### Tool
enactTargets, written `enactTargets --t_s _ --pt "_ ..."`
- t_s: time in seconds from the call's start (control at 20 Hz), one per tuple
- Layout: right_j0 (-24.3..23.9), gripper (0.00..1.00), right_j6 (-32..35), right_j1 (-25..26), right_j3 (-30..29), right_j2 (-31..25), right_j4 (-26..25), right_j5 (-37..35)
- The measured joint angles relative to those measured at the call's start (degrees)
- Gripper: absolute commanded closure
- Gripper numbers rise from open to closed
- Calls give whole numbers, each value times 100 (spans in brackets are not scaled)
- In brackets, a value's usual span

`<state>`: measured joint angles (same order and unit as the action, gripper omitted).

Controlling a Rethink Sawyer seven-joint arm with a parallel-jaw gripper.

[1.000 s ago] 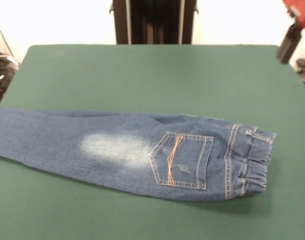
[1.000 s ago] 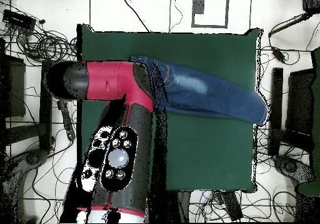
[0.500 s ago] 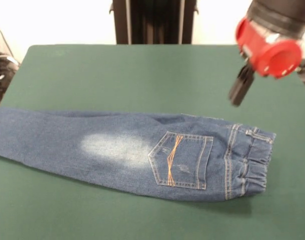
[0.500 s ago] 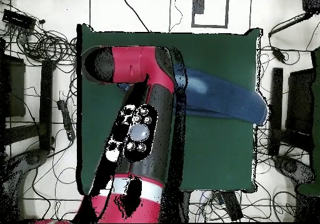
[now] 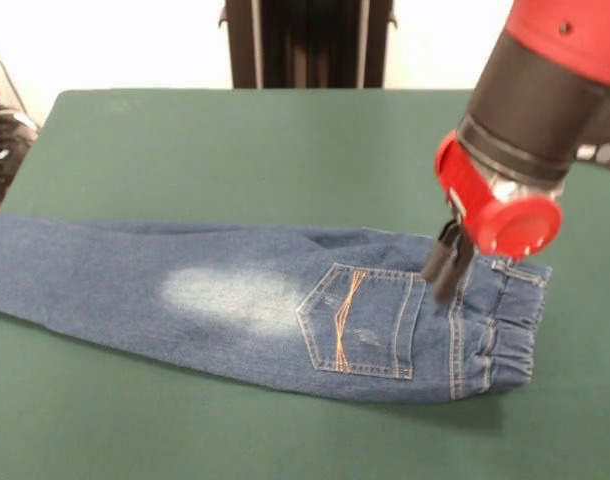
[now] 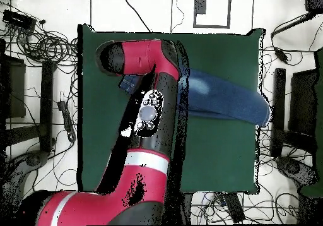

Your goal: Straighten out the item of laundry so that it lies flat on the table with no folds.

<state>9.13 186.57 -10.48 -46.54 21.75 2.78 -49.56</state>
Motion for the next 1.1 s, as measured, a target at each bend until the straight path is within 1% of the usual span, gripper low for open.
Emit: enactTargets --t_s 0.15,0.3,0.6,0.9,1.1 --pt "1 0 0 209 240 71 -2 0" --pt "-2 0 0 514 630 191 -2 0" --pt "-27 0 0 816 1113 323 0 0" --pt "-266 0 0 1116 1825 327 46 -12" --pt "-495 0 0 1238 2267 326 216 -173"
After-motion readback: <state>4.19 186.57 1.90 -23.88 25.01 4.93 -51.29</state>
